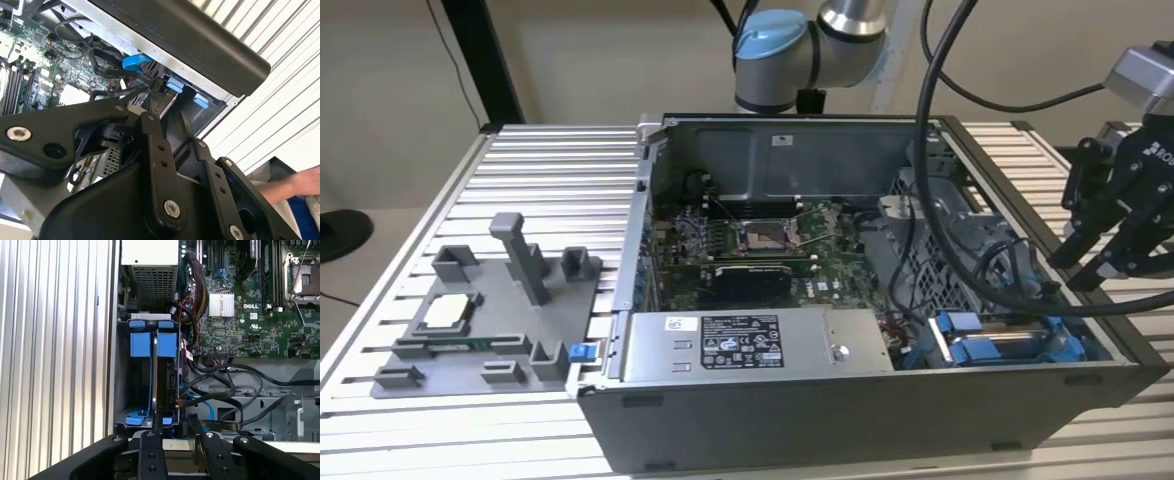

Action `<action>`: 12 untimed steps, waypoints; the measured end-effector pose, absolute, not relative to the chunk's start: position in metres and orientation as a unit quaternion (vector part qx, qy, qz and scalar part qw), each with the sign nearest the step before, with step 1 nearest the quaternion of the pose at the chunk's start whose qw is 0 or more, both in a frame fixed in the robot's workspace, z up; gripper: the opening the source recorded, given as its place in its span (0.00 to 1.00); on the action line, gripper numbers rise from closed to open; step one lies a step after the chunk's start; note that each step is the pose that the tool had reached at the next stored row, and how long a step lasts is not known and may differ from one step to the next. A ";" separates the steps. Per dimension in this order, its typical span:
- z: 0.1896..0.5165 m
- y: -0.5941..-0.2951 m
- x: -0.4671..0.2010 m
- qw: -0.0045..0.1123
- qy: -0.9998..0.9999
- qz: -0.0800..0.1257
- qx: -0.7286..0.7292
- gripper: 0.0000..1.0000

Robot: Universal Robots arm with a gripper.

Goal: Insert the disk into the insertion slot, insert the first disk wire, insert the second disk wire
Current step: 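Insert the second disk wire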

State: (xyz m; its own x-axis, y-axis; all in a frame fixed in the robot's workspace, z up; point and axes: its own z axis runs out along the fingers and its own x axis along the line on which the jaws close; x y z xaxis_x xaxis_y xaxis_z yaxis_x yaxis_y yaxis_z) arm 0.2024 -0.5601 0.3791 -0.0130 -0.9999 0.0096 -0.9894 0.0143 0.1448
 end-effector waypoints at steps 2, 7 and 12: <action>0.379 -0.560 0.203 0.054 -0.710 -0.048 0.700 1.00; 0.374 -0.560 0.204 0.054 -0.710 -0.049 0.700 1.00; 0.367 -0.560 0.207 0.054 -0.710 -0.049 0.700 1.00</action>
State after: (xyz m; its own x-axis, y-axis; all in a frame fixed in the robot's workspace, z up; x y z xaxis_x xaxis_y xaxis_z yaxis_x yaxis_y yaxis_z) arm 0.2071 -0.5598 0.3668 -0.0131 -0.9999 0.0074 -0.9892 0.0141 0.1460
